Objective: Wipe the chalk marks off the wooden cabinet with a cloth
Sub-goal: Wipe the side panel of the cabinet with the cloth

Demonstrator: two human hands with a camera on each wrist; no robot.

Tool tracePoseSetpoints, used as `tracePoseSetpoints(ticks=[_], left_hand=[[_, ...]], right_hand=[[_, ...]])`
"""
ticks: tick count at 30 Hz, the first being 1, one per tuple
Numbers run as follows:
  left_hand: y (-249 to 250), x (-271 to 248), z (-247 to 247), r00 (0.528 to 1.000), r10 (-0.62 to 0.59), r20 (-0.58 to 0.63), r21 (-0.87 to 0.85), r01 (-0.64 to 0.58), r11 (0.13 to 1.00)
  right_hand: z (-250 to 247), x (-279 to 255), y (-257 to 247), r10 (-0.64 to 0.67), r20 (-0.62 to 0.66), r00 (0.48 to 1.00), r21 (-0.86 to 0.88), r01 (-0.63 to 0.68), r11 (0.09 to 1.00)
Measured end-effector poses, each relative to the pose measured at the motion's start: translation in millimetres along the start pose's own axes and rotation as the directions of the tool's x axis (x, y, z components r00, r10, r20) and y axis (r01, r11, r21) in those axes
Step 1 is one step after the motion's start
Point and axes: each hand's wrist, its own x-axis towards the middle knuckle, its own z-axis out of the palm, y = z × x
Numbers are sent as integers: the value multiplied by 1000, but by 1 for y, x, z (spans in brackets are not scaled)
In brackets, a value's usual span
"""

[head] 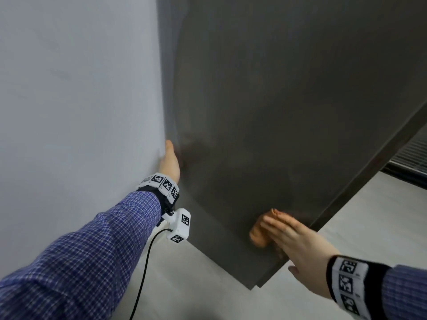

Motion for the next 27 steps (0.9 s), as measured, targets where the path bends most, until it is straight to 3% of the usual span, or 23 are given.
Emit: tracePoseSetpoints(ticks=[2,4,6,10,12,14,17,20,24,27], left_hand=[[15,-3,2,1000,-2,-7,3,2,1000],[19,-3,1,1000,3,-6,17,-3,1000],[11,-2,0,1000,10,-7,22,-9,1000],[-1,1,-6,999,33,-5,-4,-33,999],[4,-2,-7,1000,22,13,0,-22,1000],[15,-5,-9,999,13,31,8,-13,1000],[32,-8,-10,999,26,31,-2,-26,1000],[40,-5,-11,999,41,28,-31,-40,999],[31,-3,-17,995,56,78,-74,-50,996],[15,7,-22,997,69,40,-121,-64,991]], right_hand=[[-25,8,21,62,-201,978,53,-52,997],[-41,19,28,119,-236,965,111,-95,989],[-32,26,17,55,-183,982,32,-50,998],[-2,25,-12,-62,94,994,-154,76,985],[-11,24,-7,-58,46,997,-138,64,988],[-40,29,14,20,-96,995,-83,-28,996],[-110,48,67,122,-393,912,23,-123,992],[-178,71,111,249,-611,752,82,-252,964],[-232,103,133,373,-704,605,171,-365,915],[-239,131,123,403,-704,585,189,-393,900]])
